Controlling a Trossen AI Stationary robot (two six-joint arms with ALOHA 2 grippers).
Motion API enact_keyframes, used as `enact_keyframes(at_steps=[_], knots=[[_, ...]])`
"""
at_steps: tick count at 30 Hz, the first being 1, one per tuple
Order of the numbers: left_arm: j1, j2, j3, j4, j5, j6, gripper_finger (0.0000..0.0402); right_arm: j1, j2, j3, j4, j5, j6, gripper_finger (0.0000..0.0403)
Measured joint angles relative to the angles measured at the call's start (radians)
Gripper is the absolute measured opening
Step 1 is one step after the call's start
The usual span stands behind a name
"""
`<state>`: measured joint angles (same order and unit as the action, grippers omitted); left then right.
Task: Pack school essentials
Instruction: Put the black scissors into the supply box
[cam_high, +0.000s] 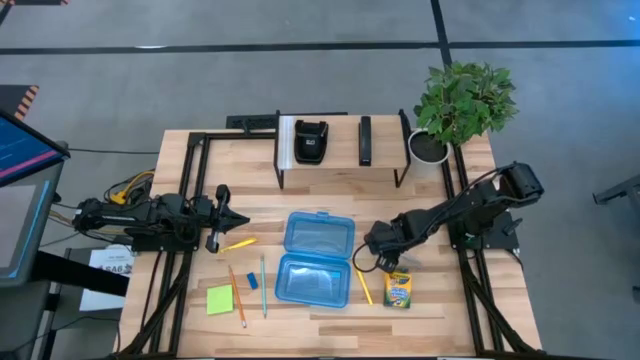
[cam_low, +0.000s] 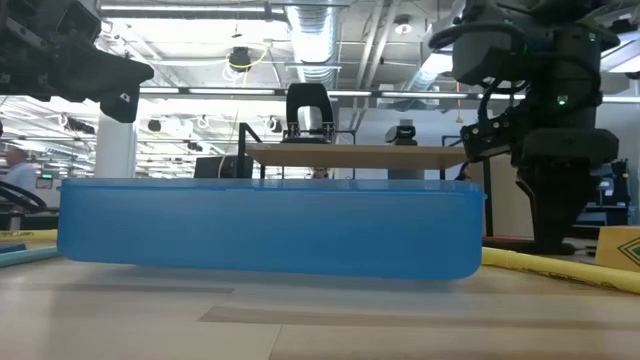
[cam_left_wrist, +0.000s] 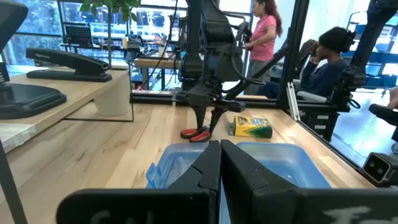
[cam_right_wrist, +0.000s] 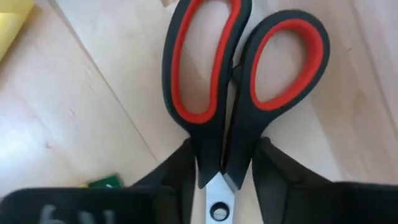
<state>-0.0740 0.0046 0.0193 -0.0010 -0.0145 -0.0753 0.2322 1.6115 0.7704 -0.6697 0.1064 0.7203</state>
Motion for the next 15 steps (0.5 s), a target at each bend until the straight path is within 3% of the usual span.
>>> enact_keyframes(at_steps=[3,15], knots=[[0.0,0.0,0.0,0.0,0.0,0.0,0.0,-0.006,0.0,0.0,-0.01,0.004,-0.002,0.0108],[0.0,0.0,0.0,0.0,0.0,0.0,0.0,-0.016,-0.108,-0.007,-0.088,0.012,0.016,0.0112]])
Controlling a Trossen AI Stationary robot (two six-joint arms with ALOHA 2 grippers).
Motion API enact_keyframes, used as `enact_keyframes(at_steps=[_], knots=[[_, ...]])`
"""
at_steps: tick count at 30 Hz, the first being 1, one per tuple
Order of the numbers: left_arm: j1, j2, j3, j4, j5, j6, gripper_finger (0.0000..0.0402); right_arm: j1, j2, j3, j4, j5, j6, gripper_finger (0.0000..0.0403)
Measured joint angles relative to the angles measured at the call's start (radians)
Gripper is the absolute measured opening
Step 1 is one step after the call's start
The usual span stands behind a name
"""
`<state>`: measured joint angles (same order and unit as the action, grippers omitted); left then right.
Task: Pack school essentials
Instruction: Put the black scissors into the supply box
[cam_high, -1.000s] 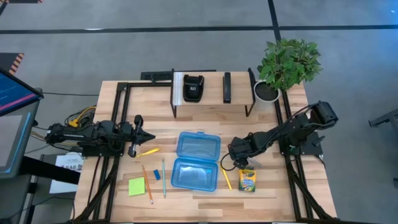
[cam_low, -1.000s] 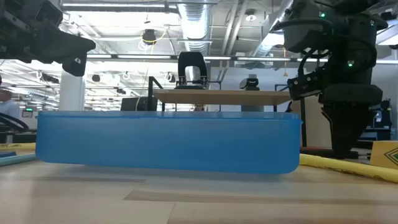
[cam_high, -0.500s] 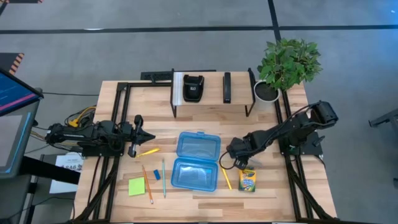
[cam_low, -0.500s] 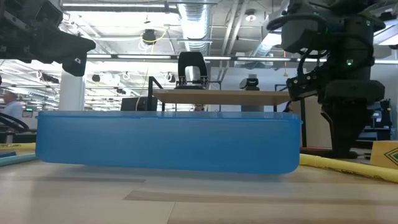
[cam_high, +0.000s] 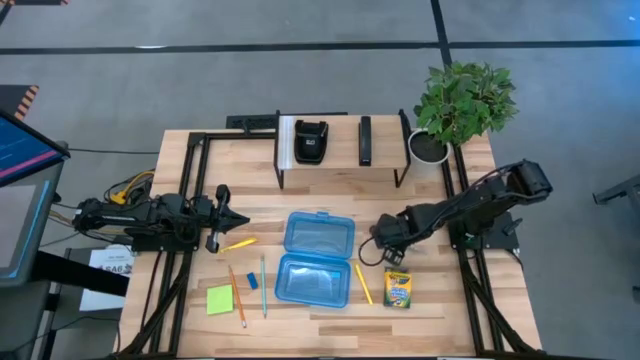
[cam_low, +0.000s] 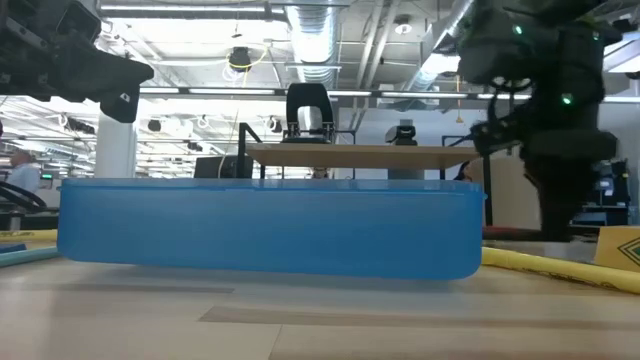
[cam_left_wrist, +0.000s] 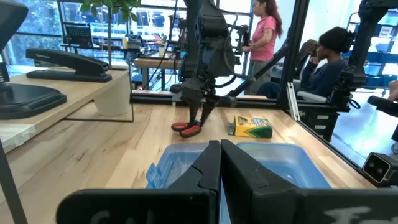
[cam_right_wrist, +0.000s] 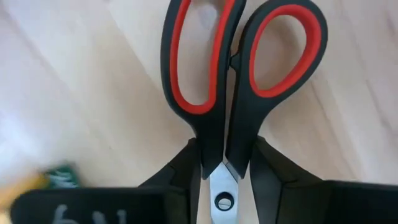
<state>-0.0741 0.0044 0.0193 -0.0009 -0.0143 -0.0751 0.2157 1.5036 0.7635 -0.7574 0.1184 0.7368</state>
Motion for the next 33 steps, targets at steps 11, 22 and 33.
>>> enact_keyframes(at_steps=[11,22,33], knots=[[0.0,0.0,0.0,0.0,0.0,0.0,0.0,-0.002,-0.055,0.007,-0.029,0.005,0.015,0.0103],[0.0,0.0,0.0,0.0,0.0,0.0,0.0,0.011,-0.078,0.149,-0.093,0.015,-0.009,0.0101],[0.0,0.0,0.0,0.0,0.0,0.0,0.0,0.047,-0.079,0.264,-0.13,0.04,-0.012,0.0036]])
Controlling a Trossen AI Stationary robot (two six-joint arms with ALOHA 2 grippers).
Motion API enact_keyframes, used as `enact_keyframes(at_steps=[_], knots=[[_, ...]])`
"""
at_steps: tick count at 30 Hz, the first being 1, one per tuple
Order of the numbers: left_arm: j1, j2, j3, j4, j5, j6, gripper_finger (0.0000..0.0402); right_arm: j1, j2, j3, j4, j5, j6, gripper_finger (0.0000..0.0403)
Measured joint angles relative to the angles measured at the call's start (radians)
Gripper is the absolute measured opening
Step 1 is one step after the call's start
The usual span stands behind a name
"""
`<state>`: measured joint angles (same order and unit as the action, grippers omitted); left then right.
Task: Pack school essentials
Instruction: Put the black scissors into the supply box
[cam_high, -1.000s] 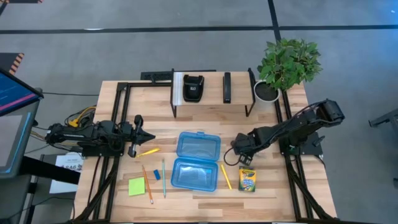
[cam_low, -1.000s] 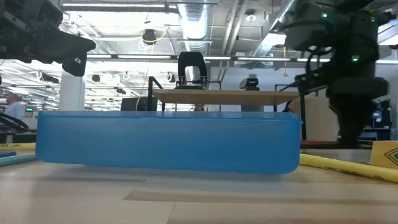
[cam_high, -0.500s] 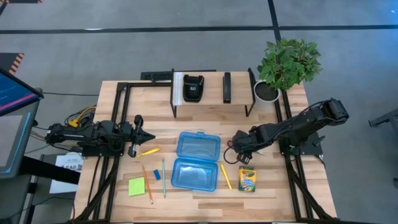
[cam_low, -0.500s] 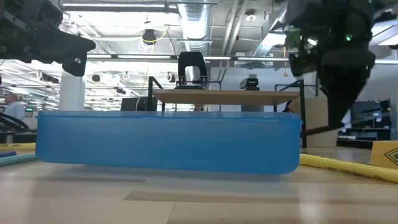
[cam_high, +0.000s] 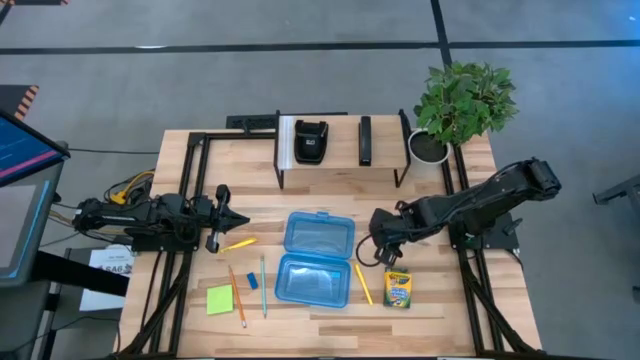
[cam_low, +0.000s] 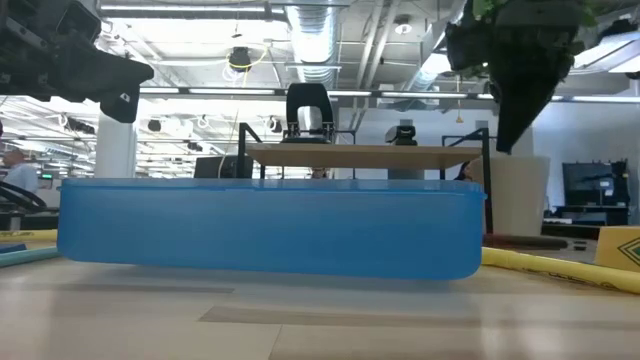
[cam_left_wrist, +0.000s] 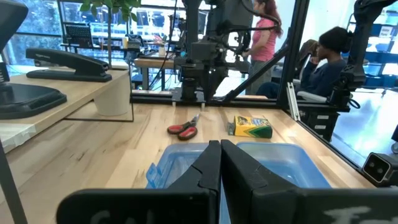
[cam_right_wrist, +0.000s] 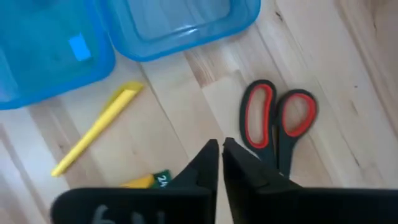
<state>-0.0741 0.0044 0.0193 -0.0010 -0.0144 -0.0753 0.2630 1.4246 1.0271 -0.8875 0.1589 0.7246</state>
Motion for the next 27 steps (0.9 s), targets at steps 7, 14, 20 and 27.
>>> enact_keyframes(at_steps=[7,14,20,27], knots=[[0.0,0.0,0.0,0.0,0.0,0.0,0.0,-0.008,0.023,0.0,-0.007,0.0,-0.015,0.0051],[0.0,0.0,0.0,0.0,0.0,0.0,0.0,-0.027,0.097,-0.034,-0.012,0.02,-0.076,0.0152],[0.0,0.0,0.0,0.0,0.0,0.0,0.0,-0.059,0.051,-0.191,0.017,-0.026,-0.056,0.0195],[0.0,0.0,0.0,0.0,0.0,0.0,0.0,-0.077,-0.068,-0.354,0.157,-0.075,-0.054,0.0194]])
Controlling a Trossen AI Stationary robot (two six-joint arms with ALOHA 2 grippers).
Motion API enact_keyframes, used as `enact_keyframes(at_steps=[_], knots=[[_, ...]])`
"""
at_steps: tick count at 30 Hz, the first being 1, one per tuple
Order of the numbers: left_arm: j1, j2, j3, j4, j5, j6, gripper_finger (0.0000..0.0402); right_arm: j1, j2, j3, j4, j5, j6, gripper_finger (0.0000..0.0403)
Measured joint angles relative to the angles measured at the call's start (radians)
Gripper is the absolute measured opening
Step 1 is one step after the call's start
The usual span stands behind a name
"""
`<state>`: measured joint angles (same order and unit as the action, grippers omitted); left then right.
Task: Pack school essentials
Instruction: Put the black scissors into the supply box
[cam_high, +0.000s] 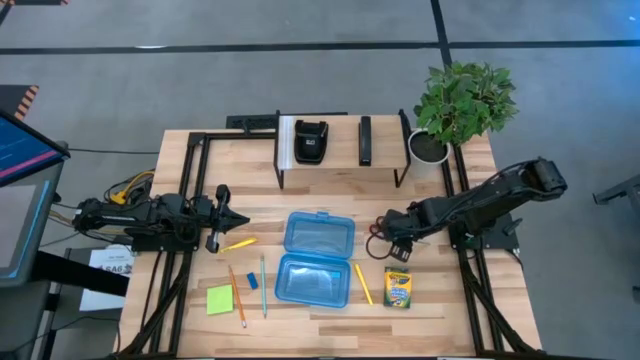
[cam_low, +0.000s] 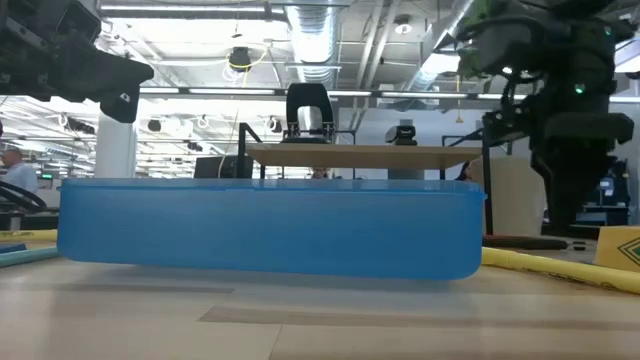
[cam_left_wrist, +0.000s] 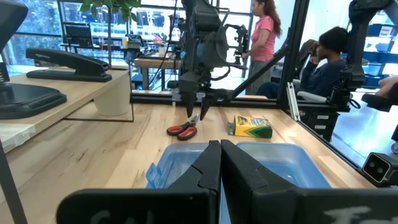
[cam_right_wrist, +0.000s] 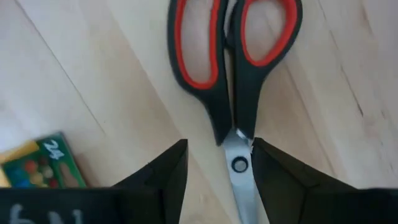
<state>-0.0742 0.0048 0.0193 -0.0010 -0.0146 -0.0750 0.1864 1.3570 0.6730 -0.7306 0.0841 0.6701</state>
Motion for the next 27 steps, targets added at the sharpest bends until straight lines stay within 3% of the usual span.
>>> enact_keyframes(at_steps=[15,20,27], knots=[[0.0,0.0,0.0,0.0,0.0,0.0,0.0,-0.012,0.002,-0.135,0.111,0.022,-0.036,0.0224],[0.0,0.0,0.0,0.0,0.0,0.0,0.0,-0.029,0.003,-0.136,0.122,0.006,-0.05,0.018],[0.0,0.0,0.0,0.0,0.0,0.0,0.0,-0.031,0.004,-0.136,0.139,-0.017,-0.05,0.0068]])
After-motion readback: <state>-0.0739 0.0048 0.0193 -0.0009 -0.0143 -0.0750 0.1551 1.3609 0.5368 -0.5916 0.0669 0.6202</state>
